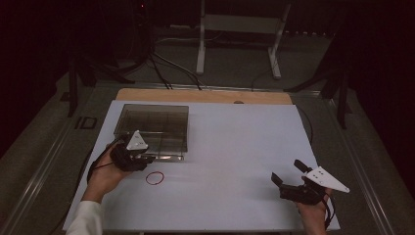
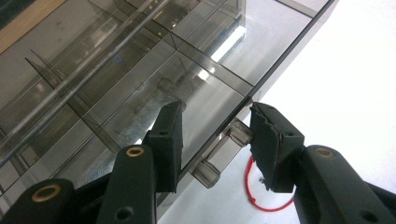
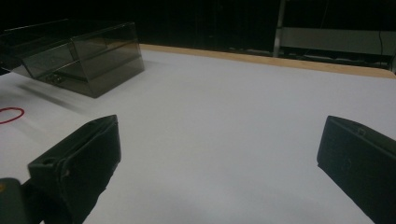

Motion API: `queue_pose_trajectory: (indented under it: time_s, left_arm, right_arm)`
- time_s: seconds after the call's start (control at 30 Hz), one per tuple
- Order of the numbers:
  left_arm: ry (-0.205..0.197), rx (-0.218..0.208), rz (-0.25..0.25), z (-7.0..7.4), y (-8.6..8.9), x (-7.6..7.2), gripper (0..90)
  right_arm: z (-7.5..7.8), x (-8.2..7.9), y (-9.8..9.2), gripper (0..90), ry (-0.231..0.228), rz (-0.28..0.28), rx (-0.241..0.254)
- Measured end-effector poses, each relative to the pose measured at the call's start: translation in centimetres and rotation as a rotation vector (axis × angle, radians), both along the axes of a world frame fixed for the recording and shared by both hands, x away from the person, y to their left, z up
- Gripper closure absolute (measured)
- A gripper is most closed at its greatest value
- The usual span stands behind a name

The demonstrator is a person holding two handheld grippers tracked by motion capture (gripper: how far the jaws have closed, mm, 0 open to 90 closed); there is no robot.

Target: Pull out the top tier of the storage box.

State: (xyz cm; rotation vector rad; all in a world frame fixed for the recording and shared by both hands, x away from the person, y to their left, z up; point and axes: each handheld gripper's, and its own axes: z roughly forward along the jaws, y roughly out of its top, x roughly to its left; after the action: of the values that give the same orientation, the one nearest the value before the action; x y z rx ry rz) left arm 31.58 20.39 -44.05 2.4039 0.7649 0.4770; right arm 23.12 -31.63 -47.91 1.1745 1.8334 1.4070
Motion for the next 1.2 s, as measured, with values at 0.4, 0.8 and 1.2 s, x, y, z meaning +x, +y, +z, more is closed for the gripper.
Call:
queue_pose_trajectory:
  time_s: [0.4, 0.8, 1.2]
  left_arm:
    - [-0.002, -0.015, 0.002, -0.18, 0.09, -0.77, 57.4]
    - [0.003, -0.026, 0.008, -0.22, 0.01, -0.95, 57.7]
    - [0.015, -0.090, 0.006, -0.30, 0.41, -0.94, 53.9]
  right_arm:
    - [-0.01, 0.01, 0.06, 0.0, 0.001, 0.000, -0.001]
    - [-0.03, 0.03, 0.12, 0.0, 0.002, 0.001, 0.000]
    - [-0.05, 0.04, 0.14, 0.0, 0.003, 0.001, -0.001]
